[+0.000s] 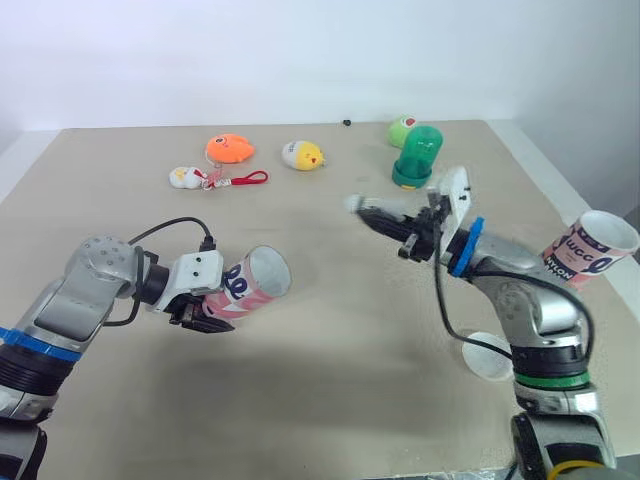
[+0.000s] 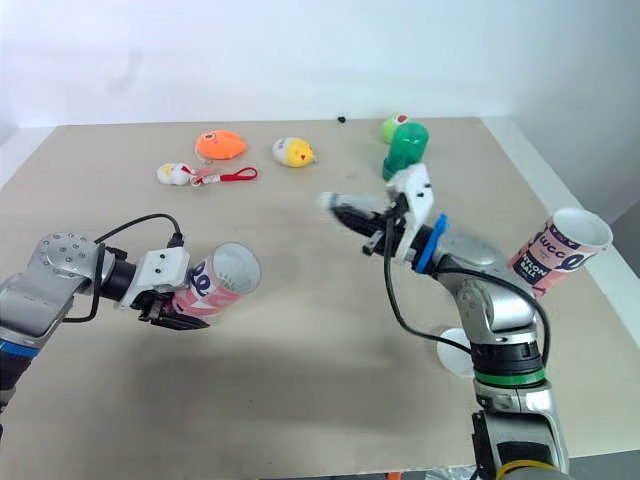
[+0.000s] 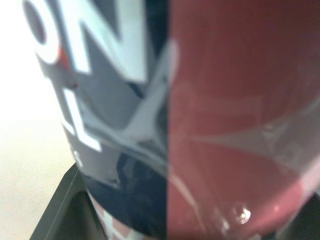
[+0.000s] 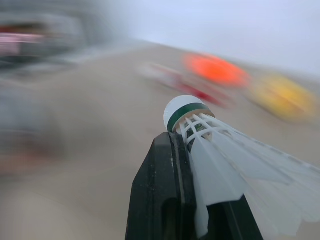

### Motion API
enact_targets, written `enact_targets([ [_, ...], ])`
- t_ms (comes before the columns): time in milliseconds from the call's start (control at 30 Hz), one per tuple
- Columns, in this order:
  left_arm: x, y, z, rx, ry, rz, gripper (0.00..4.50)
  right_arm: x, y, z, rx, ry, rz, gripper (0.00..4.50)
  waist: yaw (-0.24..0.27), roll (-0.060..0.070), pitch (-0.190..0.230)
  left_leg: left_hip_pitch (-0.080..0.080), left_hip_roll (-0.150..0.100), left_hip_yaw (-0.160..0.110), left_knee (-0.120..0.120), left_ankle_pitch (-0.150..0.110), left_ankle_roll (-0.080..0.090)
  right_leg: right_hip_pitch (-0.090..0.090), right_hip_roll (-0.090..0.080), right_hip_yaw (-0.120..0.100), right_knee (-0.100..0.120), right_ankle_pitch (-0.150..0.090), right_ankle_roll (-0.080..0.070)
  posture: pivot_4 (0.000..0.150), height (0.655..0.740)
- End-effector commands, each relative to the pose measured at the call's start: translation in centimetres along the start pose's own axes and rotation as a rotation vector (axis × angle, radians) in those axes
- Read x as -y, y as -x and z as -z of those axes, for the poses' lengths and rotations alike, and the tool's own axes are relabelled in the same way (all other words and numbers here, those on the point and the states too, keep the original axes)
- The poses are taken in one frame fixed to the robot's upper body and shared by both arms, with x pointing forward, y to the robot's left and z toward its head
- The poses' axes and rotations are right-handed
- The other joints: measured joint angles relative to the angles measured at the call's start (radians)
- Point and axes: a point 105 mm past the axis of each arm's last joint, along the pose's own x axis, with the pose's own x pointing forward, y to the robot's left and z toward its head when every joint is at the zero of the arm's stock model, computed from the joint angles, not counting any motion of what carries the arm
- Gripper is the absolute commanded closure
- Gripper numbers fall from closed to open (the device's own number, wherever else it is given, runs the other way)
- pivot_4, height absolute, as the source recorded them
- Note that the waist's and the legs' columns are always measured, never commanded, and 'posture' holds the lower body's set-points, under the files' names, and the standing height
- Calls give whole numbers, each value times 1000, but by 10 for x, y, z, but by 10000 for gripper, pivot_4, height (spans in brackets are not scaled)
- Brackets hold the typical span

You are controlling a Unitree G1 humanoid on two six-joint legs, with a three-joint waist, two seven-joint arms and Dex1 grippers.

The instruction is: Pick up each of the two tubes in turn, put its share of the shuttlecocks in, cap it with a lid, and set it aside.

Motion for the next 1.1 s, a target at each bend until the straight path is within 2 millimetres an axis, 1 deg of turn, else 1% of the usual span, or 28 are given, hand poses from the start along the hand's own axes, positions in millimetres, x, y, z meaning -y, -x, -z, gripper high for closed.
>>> enact_targets([
  [33,-2,2,0,-4,-7,-1,15059,-56,-18,-16,-96,106,-310,44506,0,0,1,0,0,0,1,0,0,0,0,0,0,0,0,1500,7400],
  [100,-3,2,0,-6,-11,0,15059,-66,-26,-13,-155,183,-377,44506,0,1,1,0,0,1,1,0,0,0,0,0,1,1,-1,1500,7400],
  [233,-4,1,-2,-1,-15,-5,15059,-77,-39,-4,-231,278,-469,44506,0,0,1,1,1,1,1,1,0,-1,1,0,1,1,-1,1500,7400],
  [400,-2,1,-2,1,-12,-6,15059,-84,-57,2,-255,342,-509,44506,1,0,1,-1,1,1,1,1,0,-2,0,0,1,0,-1,1500,7400],
  [467,-1,1,-2,1,-10,-8,15059,-86,-60,1,-249,344,-523,37767,2,0,1,-2,0,0,1,1,0,-2,0,-1,1,1,-1,1500,7400],
  [500,-1,1,-2,1,-8,-10,15059,-88,-62,-2,-239,344,-531,35527,2,0,1,-2,0,0,1,1,0,-2,0,-1,1,1,-1,1500,7400],
  [567,-2,2,-2,0,-5,-15,15059,-89,-66,-13,-195,341,-544,26306,2,0,1,-2,0,0,1,1,0,-2,0,-1,1,1,-1,1500,7400],
  [600,-2,2,-2,0,-3,-16,15059,-89,-66,-19,-172,343,-545,20752,2,0,1,-2,1,0,1,1,0,-2,0,-1,1,1,-2,1500,7400],
  [633,-1,2,-2,0,-2,-17,15059,-88,-66,-28,-144,343,-545,18135,2,0,1,-2,1,0,1,1,0,-2,0,-1,1,1,-2,1500,7400],
  [700,-1,2,-2,1,0,-20,15059,-85,-63,-42,-109,336,-551,18135,2,0,1,-2,1,-1,1,1,0,-2,0,-2,1,1,-2,1500,7400],
  [733,-1,2,-2,1,0,-20,15059,-81,-61,-48,-102,339,-548,19808,2,0,1,-2,1,-1,1,1,0,-2,0,-2,1,0,-2,1500,7400],
  [767,-1,2,-1,1,1,-21,15059,-78,-60,-51,-102,342,-545,24575,3,0,1,-2,1,-1,1,1,0,-2,0,-2,1,0,-2,1500,7400],
  [833,-2,2,-1,2,2,-23,15059,-71,-60,-52,-122,357,-537,30179,3,0,1,-2,1,-2,1,1,0,-2,0,-3,1,0,-2,1500,7400],
  [900,-2,2,-1,2,1,-24,15059,-70,-61,-47,-158,365,-559,38642,3,0,1,-2,1,-2,1,1,0,-2,0,-3,1,1,-2,1500,7400],
  [933,-3,1,-2,4,0,-24,15059,-72,-63,-42,-182,373,-576,43572,3,0,1,-2,1,-2,1,1,0,-2,0,-3,1,1,-3,1500,7400],
  [967,-3,1,-3,5,-2,-25,15059,-73,-67,-36,-204,380,-587,44647,2,0,1,-2,1,-2,1,1,0,-2,0,-3,1,1,-3,1500,7400],
  [1033,-4,1,-4,8,-3,-25,15059,-73,-72,-28,-236,399,-596,44647,2,0,1,-1,1,-1,1,1,0,-2,0,-3,2,1,-3,1500,7400],
  [1100,-5,1,-4,9,-4,-27,15059,-72,-79,-14,-283,431,-600,44647,2,0,1,-2,1,-2,1,1,0,-3,0,-3,3,0,-3,1500,7400],
])
